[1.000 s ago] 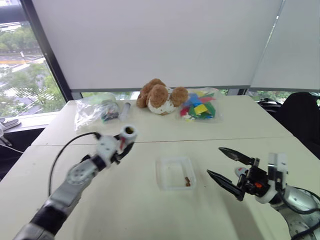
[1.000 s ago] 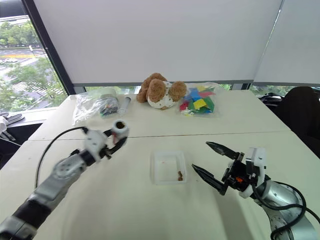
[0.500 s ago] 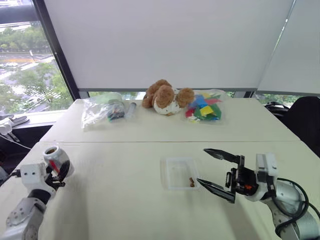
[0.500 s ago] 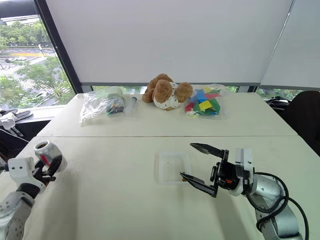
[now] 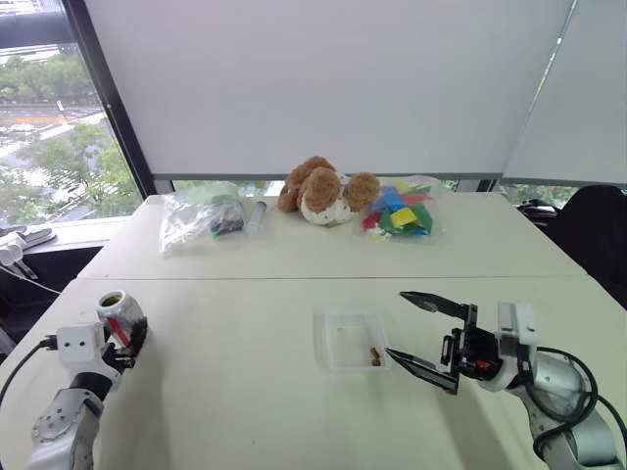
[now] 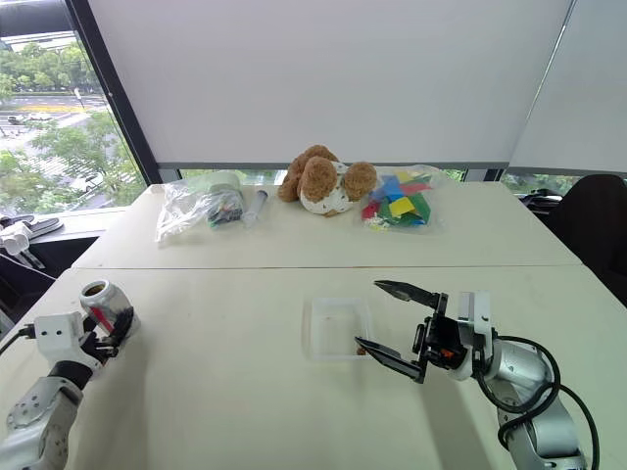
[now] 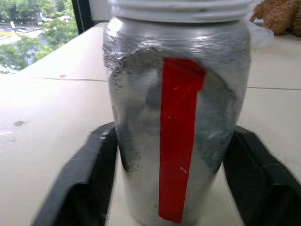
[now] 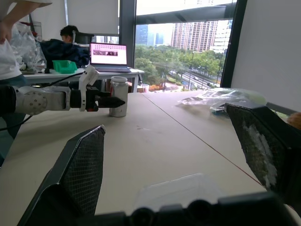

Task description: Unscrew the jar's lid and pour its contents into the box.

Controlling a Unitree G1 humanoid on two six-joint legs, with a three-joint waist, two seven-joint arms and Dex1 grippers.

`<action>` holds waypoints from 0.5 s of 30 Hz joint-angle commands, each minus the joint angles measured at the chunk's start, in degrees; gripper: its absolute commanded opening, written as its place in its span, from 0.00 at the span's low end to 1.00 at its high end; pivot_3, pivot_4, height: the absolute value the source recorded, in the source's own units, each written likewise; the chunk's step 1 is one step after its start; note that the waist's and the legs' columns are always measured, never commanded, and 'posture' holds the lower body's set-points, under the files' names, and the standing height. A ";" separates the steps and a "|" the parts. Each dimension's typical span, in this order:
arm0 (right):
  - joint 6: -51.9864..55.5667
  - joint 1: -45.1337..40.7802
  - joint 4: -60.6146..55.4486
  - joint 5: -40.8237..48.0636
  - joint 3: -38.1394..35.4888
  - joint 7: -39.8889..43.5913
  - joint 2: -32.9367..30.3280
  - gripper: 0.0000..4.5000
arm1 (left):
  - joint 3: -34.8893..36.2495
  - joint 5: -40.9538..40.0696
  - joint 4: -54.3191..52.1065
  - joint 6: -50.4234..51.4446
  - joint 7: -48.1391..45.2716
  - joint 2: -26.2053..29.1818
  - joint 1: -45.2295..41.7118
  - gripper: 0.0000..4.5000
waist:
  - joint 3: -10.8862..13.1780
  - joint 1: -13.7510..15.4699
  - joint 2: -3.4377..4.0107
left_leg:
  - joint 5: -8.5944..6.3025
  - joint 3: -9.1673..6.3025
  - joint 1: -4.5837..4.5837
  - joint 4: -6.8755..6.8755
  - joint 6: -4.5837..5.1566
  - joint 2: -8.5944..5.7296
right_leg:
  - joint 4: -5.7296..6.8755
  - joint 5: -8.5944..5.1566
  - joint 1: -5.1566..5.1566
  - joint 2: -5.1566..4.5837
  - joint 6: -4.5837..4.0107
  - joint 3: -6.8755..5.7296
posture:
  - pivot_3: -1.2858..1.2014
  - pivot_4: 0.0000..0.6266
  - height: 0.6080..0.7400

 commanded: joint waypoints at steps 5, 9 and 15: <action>1.59 5.37 -4.04 1.84 -4.66 -0.77 -3.56 1.00 | 3.31 -0.46 -4.09 2.01 -1.46 1.12 2.62 0.99 | 0.00 0.00 0.00 | -0.01 0.00 -0.02 0.00 0.00 0.02 | -0.01 -0.01 -0.02 0.00 -0.01 0.00 | 0.52 0.24 1.00; 1.73 11.08 -4.49 2.41 -10.18 -1.04 -5.57 1.00 | 3.97 1.21 -3.30 1.96 -5.74 4.75 5.74 0.99 | 0.00 0.01 0.00 | -0.03 0.01 -0.04 0.00 0.03 0.03 | -0.02 -0.09 -0.02 -0.01 -0.15 0.01 | 0.52 0.24 1.00; -2.16 17.23 -1.55 2.52 -17.69 5.45 -9.26 1.00 | 5.88 1.23 -9.31 1.30 -16.54 12.29 15.28 0.99 | 0.00 -0.05 -0.01 | -0.06 0.04 -0.06 -0.02 0.04 0.06 | -0.09 -0.14 -0.02 -0.03 -0.24 0.01 | 0.52 0.24 1.00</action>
